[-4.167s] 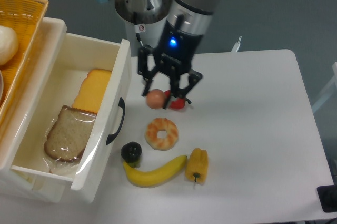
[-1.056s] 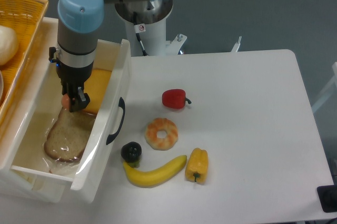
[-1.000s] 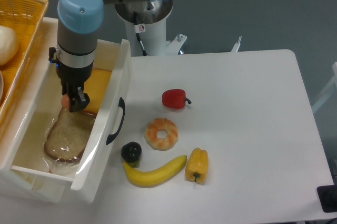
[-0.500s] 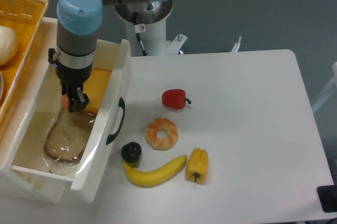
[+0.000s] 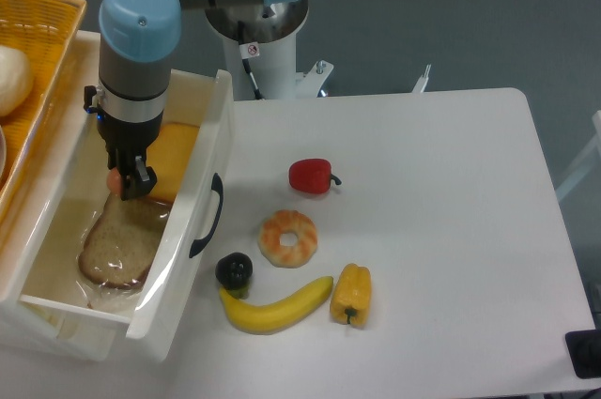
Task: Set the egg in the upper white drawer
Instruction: 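Open the gripper to release the egg onto the wrapped bread, then raise the open gripper up out of the drawer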
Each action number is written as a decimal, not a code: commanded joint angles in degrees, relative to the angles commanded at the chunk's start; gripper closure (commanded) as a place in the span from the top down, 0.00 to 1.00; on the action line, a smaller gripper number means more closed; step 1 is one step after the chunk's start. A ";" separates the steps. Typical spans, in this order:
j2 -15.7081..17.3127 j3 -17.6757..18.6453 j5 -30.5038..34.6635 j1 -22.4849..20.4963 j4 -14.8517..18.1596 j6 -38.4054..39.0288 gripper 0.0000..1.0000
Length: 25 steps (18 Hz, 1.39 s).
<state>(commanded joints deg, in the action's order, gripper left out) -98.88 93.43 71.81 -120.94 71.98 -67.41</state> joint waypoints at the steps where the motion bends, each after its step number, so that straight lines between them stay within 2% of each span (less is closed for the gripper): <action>1: -0.09 0.00 0.00 0.00 0.00 0.00 0.69; 6: 0.00 -0.09 0.00 -0.09 -0.09 -0.09 0.73; 10: 0.35 -0.79 -0.09 -0.44 -0.18 -0.18 0.91; 14: 0.88 -1.93 -0.18 -1.23 -0.18 -0.18 0.98; 19: 2.98 -2.64 -0.70 -4.39 -0.35 -0.09 0.99; 25: 5.54 -2.64 -5.62 -8.35 -0.09 1.05 1.00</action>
<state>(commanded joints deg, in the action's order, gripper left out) -93.34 90.79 66.18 -129.29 71.89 -66.36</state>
